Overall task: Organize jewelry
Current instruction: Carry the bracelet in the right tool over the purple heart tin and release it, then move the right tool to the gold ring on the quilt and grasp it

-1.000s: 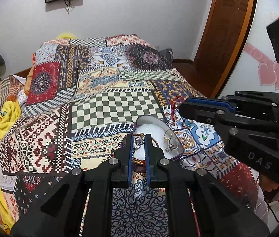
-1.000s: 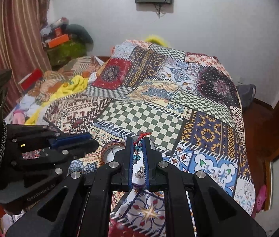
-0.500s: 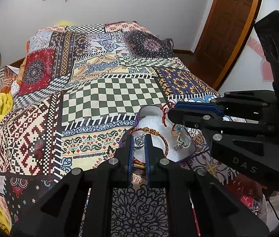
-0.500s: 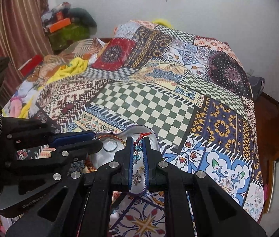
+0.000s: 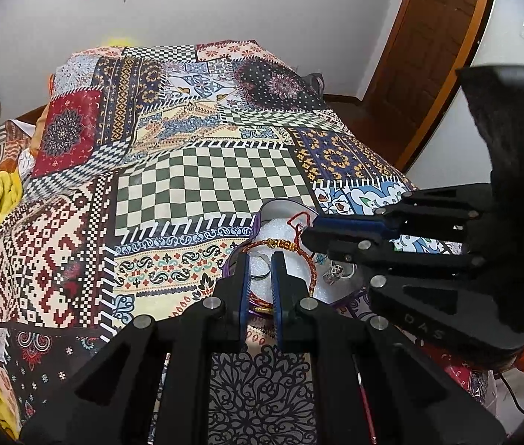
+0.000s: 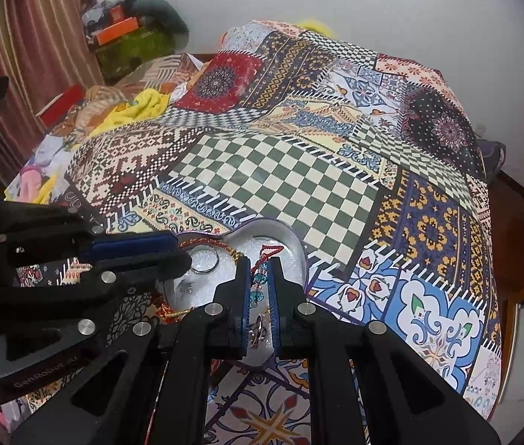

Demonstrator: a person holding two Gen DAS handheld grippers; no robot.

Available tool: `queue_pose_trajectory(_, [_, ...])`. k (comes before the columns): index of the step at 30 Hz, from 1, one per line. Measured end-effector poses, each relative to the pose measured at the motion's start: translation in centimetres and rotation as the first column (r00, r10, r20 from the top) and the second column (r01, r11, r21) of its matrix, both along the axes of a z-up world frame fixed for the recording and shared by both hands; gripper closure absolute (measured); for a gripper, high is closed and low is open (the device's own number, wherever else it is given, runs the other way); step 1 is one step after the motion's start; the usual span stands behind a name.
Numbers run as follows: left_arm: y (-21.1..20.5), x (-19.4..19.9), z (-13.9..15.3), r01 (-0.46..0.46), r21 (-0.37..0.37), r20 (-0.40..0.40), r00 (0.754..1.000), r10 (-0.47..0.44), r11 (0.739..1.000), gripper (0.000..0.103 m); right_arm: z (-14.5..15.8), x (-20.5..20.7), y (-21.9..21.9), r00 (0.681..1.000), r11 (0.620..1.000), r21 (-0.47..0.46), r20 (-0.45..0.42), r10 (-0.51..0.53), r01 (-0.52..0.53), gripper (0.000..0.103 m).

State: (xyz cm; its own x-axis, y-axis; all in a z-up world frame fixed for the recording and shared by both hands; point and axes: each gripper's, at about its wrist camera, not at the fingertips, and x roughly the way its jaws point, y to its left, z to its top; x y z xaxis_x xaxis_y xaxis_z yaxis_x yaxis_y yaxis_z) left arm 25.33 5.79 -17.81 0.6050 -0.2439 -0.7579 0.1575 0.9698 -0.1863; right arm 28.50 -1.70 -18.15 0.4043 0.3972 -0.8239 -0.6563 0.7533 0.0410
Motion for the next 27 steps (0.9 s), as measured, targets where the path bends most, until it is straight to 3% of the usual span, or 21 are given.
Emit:
queue_pose_trajectory(9, [0.7,-0.7,1.3,-0.022,-0.005,0.026,0.999,0.022,1.000,0.094,0.7,-0.7,-0.3,1.000,1.000,0.005,-0.008,0.013,-0.013,0.093])
queue_pose_trajectory(15, [0.9,-1.5,2.3,-0.031,0.001,0.038,0.999,0.031,1.000,0.094,1.9,-1.6,-0.5,0.999,1.000,0.010,0.039,0.007,-0.007,0.068])
queue_pose_trajectory(27, [-0.1,-3.3,4.3,-0.028,0.022,0.059,0.998,0.026,0.999,0.093,4.2,-2.9,-2.6,0.993,0.999,0.021,0.110,-0.038,0.036,0.068])
